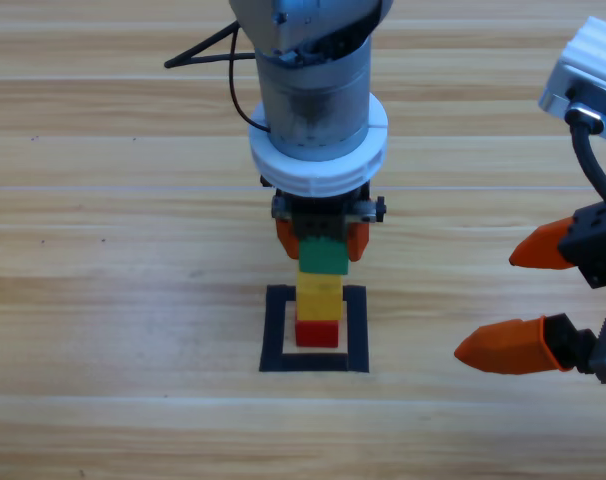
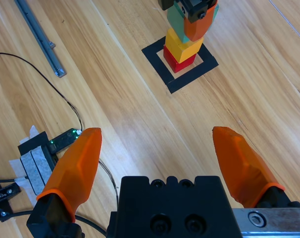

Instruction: Stack the blocks in the rectangular block: red at the bottom, yellow in the middle, green on top

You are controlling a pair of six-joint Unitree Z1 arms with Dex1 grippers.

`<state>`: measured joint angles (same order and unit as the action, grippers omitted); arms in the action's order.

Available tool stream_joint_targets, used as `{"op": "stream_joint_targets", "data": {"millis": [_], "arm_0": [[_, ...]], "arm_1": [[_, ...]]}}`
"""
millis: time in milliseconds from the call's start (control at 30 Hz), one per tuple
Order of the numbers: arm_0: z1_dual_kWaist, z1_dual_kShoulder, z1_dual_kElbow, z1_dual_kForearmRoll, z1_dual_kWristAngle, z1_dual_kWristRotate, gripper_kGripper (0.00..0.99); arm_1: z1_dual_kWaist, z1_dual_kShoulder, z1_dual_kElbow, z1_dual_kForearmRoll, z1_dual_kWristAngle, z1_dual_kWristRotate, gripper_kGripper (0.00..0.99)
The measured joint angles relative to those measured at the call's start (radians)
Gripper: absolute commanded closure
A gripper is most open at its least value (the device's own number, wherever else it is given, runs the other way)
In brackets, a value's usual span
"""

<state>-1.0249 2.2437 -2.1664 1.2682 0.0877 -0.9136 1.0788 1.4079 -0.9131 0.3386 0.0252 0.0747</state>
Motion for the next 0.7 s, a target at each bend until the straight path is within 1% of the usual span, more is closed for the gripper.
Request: {"op": "stream_joint_targets", "data": {"millis": [267,700], "arm_0": [[-0.001,0.009,0.0,-0.001,0.0,0.0,0.935],[-0.001,0.029,0.038,-0.043,0.0,0.004,0.933]], "arm_1": [[0.0,0.0,0.0,0.0,0.0,0.0,0.001],[0.0,0.0,0.0,0.0,0.0,0.0,0.001]]}}
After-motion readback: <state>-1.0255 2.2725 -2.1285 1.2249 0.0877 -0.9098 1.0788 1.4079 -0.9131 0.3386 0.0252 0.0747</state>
